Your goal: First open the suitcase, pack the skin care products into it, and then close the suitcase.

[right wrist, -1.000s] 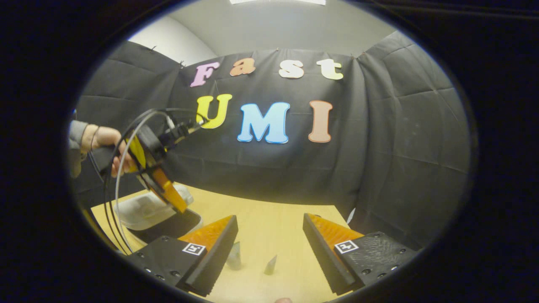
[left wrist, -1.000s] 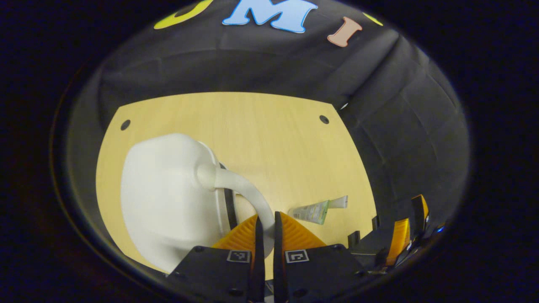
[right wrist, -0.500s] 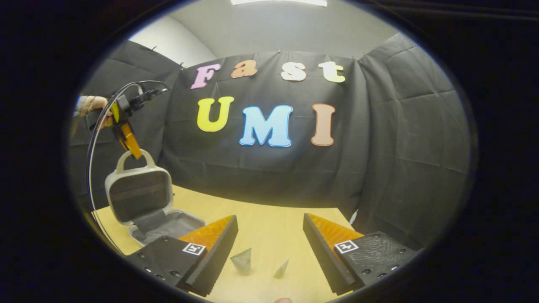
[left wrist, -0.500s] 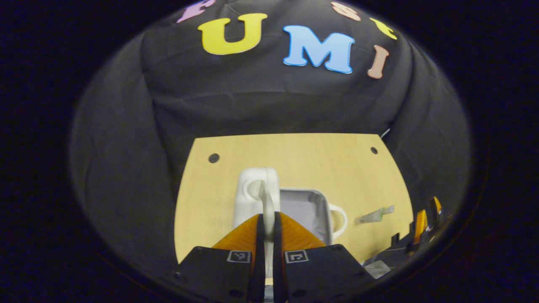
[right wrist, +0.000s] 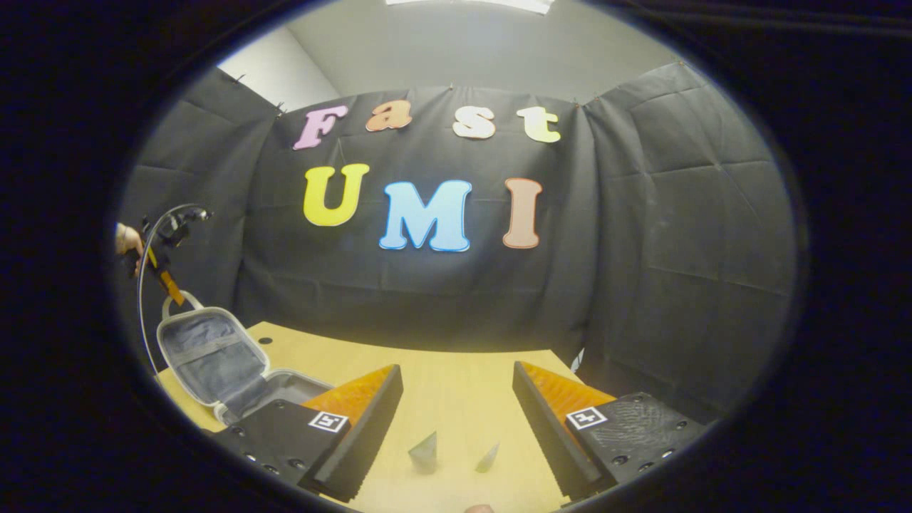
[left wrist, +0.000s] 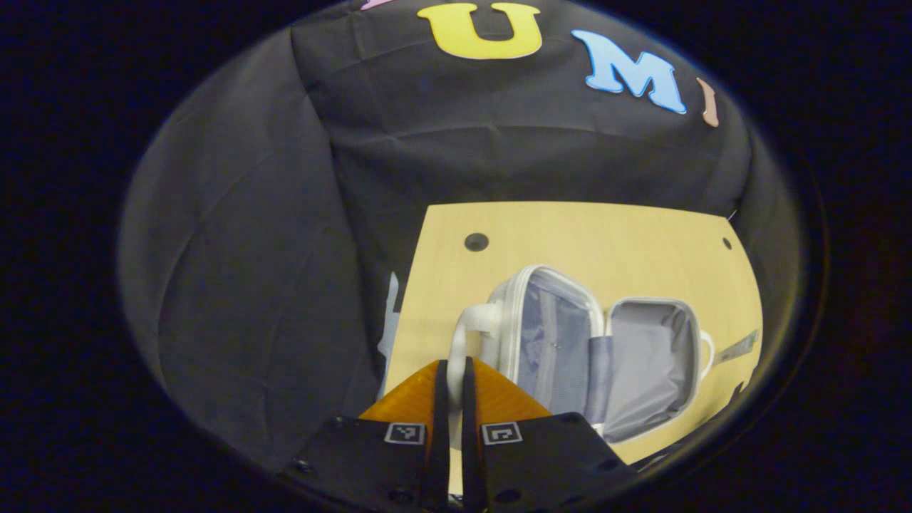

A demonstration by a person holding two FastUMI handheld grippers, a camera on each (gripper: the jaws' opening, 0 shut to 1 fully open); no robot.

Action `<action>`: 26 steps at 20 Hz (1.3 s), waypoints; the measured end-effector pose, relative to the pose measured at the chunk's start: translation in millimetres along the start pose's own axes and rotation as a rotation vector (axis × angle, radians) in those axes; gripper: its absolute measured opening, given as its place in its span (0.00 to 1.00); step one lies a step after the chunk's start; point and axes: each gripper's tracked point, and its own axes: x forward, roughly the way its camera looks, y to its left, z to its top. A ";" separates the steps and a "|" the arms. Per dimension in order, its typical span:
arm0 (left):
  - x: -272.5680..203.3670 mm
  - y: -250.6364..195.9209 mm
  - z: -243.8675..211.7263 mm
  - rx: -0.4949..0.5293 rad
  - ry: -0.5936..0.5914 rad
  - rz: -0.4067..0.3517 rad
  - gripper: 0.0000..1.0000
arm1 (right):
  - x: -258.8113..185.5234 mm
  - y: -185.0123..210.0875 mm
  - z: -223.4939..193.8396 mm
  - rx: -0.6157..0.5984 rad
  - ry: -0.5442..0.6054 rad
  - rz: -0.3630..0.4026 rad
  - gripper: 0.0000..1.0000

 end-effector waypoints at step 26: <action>30.4 12.2 12.3 -0.180 -0.363 -0.011 0.88 | -10.3 -9.3 2.2 -0.005 0.015 -0.056 0.95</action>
